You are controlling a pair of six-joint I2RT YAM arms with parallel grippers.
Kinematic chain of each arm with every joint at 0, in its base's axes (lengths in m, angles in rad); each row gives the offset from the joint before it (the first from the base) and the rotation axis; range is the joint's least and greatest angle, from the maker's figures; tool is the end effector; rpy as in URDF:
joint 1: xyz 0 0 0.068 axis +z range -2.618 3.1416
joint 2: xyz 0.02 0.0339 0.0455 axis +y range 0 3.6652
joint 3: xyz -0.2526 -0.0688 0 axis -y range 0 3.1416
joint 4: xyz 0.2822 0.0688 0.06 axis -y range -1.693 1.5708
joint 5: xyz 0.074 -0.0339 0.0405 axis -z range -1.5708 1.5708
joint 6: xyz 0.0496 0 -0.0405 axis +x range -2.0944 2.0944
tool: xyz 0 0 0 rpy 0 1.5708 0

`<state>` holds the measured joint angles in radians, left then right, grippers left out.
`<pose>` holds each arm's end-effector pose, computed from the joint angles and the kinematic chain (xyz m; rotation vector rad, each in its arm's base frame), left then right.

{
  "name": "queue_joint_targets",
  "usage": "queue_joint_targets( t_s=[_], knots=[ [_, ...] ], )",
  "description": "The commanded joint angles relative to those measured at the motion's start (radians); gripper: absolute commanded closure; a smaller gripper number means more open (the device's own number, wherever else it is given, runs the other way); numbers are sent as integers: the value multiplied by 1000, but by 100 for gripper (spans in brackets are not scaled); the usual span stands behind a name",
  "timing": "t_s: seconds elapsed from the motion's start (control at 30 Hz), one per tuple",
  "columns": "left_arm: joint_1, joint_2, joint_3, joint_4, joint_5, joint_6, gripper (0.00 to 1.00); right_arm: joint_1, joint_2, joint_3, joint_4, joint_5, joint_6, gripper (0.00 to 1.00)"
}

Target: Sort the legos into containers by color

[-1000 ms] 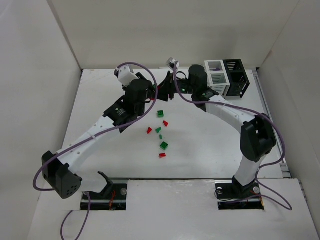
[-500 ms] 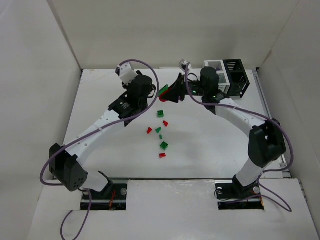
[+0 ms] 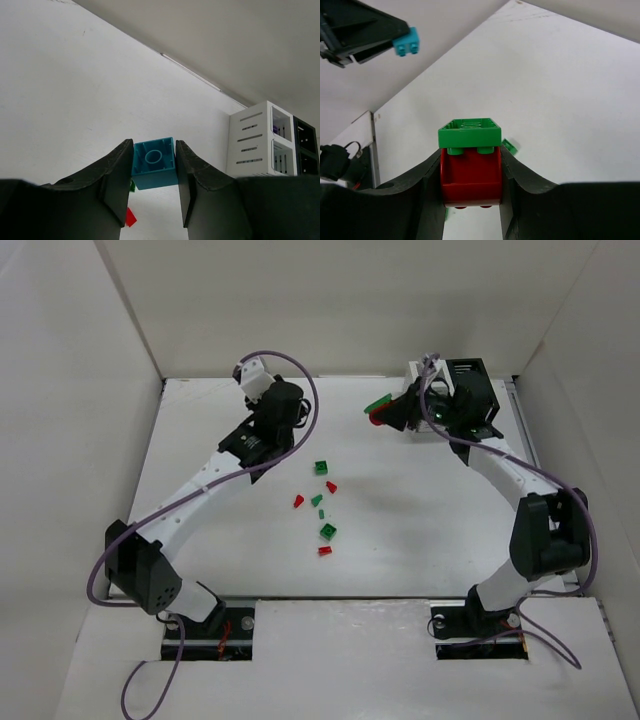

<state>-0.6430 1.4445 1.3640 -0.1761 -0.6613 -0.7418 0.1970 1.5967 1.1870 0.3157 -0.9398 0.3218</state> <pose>0.3254 -0.2057 0.3725 -0.5429 1.7051 -0.3949 0.3963 0.1199 0.2989 -0.6378 1.6417 1.1580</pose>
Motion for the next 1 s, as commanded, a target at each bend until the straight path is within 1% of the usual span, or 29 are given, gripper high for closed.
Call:
queue_joint_targets(
  t_s=[0.0,0.17,0.23,0.27,0.3,0.4,0.43,0.5,0.53,0.57,0.63,0.67,0.7,0.8,0.83,0.87,0.9,0.97],
  knots=[
    [14,2,50,21,55,38,94,-53,-55,-13,14,2,-1,100],
    [25,2,41,79,136,93,94,-90,-64,-13,-29,15,-41,100],
    [25,11,41,93,173,108,94,-99,-76,-13,-61,61,-53,100],
    [25,11,31,134,196,151,94,-111,-86,-13,-72,77,-67,100],
    [25,20,21,157,219,163,94,-120,-98,-13,-96,93,-78,100],
    [25,59,21,289,360,238,91,-165,-138,-13,-139,179,-78,100],
    [25,77,49,308,444,266,91,-178,-152,-13,-183,244,-78,100],
    [25,149,101,317,494,275,91,-215,-193,-23,-230,315,-78,100],
    [25,175,156,317,520,292,91,-226,-210,-23,-259,349,-78,100],
    [25,198,179,328,558,304,91,-240,-227,-33,-280,436,-78,100],
    [25,267,227,342,595,315,91,-240,-271,-33,-326,542,-78,100],
    [25,289,275,342,641,324,91,-249,-283,-33,-369,647,-78,100],
    [25,310,300,358,663,334,91,-249,-293,-33,-389,694,-78,100],
    [16,434,406,420,759,358,91,-260,-328,-23,-428,809,-69,100],
    [16,435,437,420,793,358,91,-260,-328,-23,-438,826,-69,100],
    [16,495,470,429,822,358,91,-271,-339,-23,-438,844,-57,100],
    [6,528,547,438,880,358,91,-271,-339,-32,-438,867,-47,100],
    [-6,621,627,438,919,358,90,-289,-349,-32,-448,891,-47,100]
  ],
)
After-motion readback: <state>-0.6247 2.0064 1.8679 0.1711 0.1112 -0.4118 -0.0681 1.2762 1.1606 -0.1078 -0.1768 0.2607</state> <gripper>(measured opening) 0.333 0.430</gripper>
